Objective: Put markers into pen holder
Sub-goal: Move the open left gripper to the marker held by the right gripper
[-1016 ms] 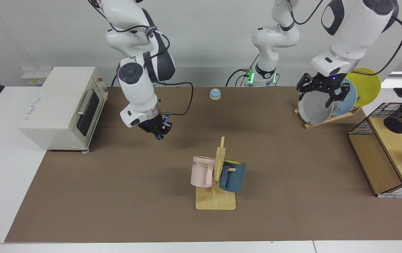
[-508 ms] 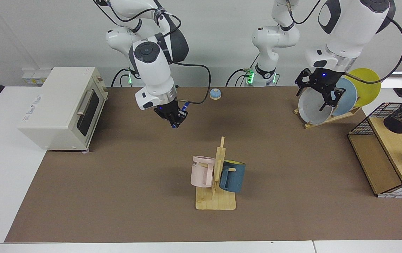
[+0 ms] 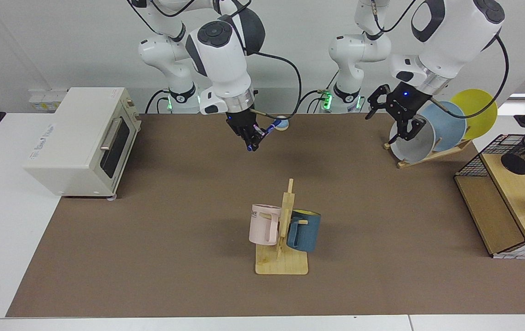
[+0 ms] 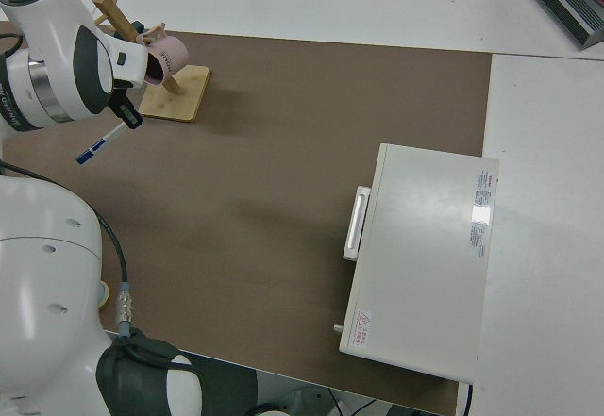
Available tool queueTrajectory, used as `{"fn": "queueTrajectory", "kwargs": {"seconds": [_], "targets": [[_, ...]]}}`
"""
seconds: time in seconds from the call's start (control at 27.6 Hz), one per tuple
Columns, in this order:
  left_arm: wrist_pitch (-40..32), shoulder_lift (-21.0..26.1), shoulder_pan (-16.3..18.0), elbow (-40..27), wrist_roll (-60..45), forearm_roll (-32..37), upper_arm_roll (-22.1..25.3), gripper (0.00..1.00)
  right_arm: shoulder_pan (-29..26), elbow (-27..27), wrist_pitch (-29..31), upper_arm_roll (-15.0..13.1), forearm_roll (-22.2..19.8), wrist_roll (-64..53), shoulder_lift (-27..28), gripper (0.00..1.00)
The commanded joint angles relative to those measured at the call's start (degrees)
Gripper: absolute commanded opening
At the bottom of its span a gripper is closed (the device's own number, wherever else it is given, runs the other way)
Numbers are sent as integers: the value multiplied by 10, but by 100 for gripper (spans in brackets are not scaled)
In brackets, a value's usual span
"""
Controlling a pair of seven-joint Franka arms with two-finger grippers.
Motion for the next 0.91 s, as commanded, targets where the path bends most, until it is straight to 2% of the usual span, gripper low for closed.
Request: {"fn": "queueTrajectory", "kwargs": {"seconds": [0.0, 0.22, 0.4, 0.54, 0.87], "targets": [[15, -37, -26, -48, 9, -37, 5, 100, 10, 13, 5, -2, 5, 58, 6, 0], [31, -40, -62, -67, 6, -50, 5, 100, 22, 13, 8, -4, 3, 121, 6, 0], [74, -68, -77, -116, 5, -82, 3, 100, 30, 13, 18, -2, 2, 176, 6, 0], [116, -89, -107, -154, -1, -96, 3, 100, 39, 13, 21, -2, 3, 205, 6, 0], [163, -93, -157, -181, -33, -96, 3, 100, 47, 12, 21, -1, 4, 233, 7, 0]]}}
